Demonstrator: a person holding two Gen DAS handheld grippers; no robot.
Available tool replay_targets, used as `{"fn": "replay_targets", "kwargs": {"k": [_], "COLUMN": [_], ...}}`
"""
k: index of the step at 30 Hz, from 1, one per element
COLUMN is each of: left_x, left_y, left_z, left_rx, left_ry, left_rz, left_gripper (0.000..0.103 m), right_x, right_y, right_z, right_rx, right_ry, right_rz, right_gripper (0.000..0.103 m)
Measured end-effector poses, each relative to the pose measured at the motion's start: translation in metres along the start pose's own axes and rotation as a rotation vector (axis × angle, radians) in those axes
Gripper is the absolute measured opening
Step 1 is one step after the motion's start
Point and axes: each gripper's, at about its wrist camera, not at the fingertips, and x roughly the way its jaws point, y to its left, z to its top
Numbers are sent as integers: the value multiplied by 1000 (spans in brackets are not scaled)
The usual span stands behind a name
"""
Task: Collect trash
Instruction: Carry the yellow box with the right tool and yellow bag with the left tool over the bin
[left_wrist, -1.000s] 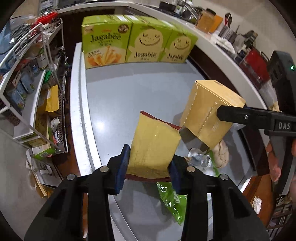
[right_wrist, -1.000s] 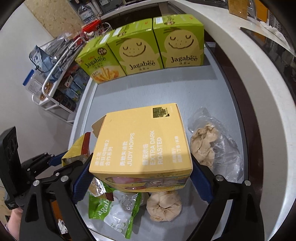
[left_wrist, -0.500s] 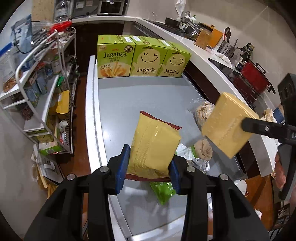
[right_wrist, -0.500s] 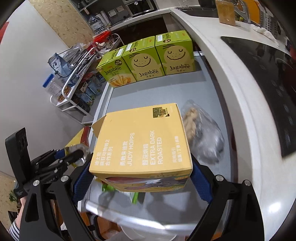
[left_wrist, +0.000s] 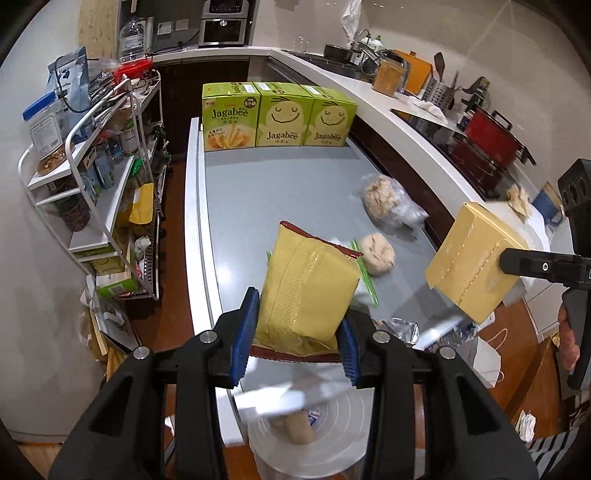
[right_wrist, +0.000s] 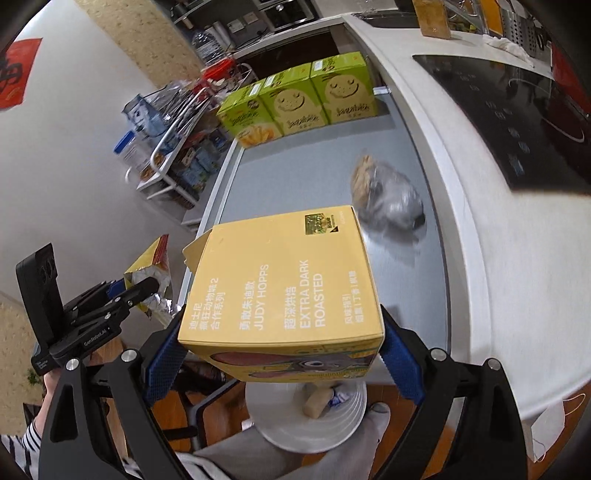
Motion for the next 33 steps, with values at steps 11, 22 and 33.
{"fn": "replay_targets", "kwargs": {"k": [11, 22, 33], "left_x": [-18, 1, 33], "left_y": [-20, -32, -29], "left_z": [-59, -111, -145], "left_rx": [3, 41, 43], "left_ry": [70, 197, 293], "left_rz": [-9, 10, 26], "left_gripper": [41, 41, 41], "right_x": [-1, 37, 85], "right_y": [18, 21, 10], "right_z": [-60, -112, -142], "right_rx": [-54, -93, -47], "right_ry": [121, 278, 360], "right_rz": [36, -14, -65], "right_gripper": [91, 91, 91]}}
